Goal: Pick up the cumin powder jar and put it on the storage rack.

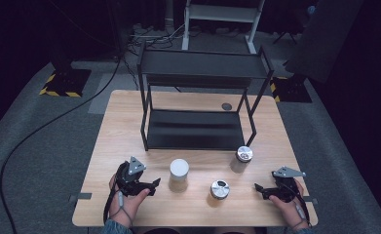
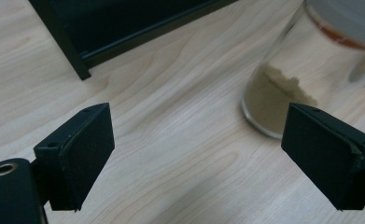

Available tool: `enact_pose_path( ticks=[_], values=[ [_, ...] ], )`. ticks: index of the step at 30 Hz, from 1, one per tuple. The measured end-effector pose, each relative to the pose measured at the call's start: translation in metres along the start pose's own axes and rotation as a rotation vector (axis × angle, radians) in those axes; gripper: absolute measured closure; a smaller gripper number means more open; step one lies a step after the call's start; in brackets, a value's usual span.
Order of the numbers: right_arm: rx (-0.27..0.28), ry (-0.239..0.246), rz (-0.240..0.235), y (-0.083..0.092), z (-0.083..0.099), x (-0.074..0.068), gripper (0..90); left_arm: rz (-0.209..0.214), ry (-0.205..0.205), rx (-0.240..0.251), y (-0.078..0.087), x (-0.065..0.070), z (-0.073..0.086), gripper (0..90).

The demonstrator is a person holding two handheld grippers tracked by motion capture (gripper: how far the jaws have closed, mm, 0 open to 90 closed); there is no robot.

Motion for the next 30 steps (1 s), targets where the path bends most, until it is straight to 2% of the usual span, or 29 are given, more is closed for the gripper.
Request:
enact_pose_path(
  ticks=[16,30],
  values=[
    [0.000,0.000,0.000,0.000,0.000,0.000,4.1,0.050,-0.031,0.085,0.020,0.013,-0.011,9.3],
    [0.000,0.000,0.000,0.000,0.000,0.000,4.1,0.093,-0.052,0.096,0.018,0.023,-0.019,9.3]
  ],
)
Point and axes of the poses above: each handheld gripper's, and its own axes: y roughly backward along the jaws, z roughly out of its underside, x roughly to its right, the point moved 2 cm from there along -y, roughly forward along the jaws, and after that the axes turned 8 degrees about y, right-handed, at the moved point
